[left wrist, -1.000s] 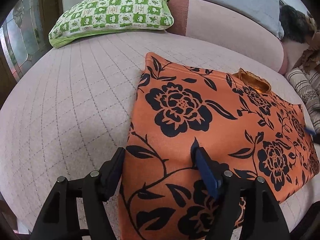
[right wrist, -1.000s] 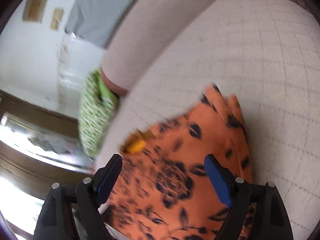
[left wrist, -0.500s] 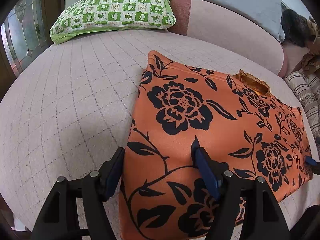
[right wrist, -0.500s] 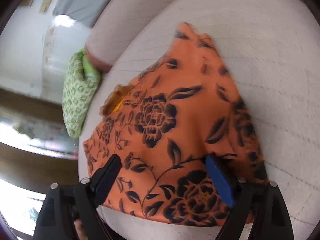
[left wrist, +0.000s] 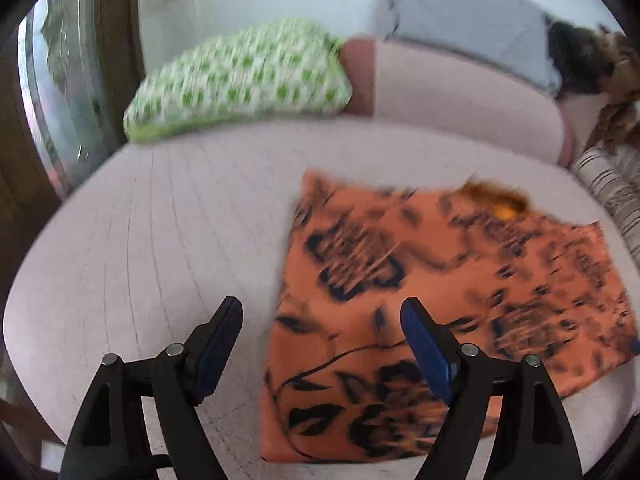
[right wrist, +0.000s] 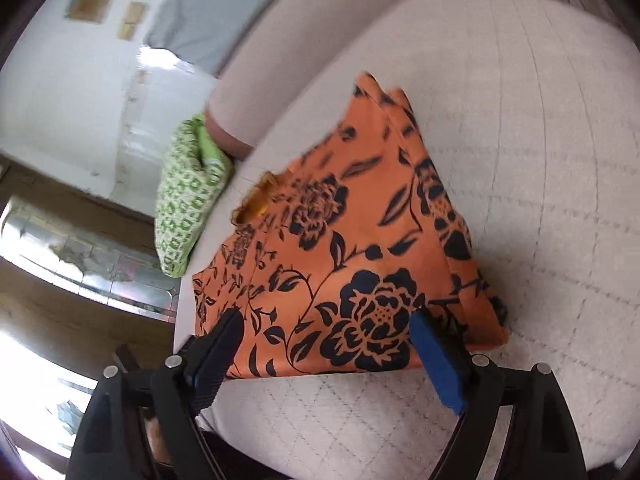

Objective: Fold small clothes

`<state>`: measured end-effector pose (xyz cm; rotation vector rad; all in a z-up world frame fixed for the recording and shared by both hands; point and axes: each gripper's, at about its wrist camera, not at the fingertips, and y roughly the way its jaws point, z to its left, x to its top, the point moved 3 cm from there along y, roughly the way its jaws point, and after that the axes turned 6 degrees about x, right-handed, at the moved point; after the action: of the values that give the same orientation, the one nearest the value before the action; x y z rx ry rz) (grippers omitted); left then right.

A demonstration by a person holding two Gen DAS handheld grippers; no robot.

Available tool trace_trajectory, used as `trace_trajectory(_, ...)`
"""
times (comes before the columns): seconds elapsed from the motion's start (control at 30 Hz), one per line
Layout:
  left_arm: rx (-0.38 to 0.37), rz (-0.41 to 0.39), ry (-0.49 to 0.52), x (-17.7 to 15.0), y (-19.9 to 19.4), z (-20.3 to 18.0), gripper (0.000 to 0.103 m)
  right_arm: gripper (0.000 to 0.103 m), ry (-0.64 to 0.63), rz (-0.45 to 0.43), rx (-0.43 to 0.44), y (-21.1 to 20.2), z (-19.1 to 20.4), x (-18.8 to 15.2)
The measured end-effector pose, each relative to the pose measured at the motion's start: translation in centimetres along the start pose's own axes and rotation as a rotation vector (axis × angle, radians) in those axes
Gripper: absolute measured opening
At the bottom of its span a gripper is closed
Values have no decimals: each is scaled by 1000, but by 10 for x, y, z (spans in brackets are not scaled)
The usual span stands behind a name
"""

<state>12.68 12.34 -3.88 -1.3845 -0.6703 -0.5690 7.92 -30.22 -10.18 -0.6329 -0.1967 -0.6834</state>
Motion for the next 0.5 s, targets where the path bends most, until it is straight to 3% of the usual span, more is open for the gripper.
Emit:
trace_trajectory(0.07, -33, -34, 20, 2, -14, -14, 82, 87, 68, 10, -5, -1, -19, -3)
trace_trajectory(0.13, -72, -17, 46, -3, -14, -31, 82, 87, 87, -7, 19, -5, -17, 0)
trace_trajectory(0.2, -92, 57, 98, -16, 2, -51, 82, 87, 49, -46, 27, -20, -6, 3)
trace_trajectory(0.27, -54, 165, 140, -33, 26, -65, 82, 87, -1, -63, 43, -24, 9, 11)
trace_trajectory(0.4, -26, 141, 103, -40, 29, -67, 83, 87, -85, -32, 106, -20, 33, 53)
trace_trajectory(0.5, -35, 137, 107, -40, 30, -67, 84, 87, -65, 15, 175, 14, 37, 104)
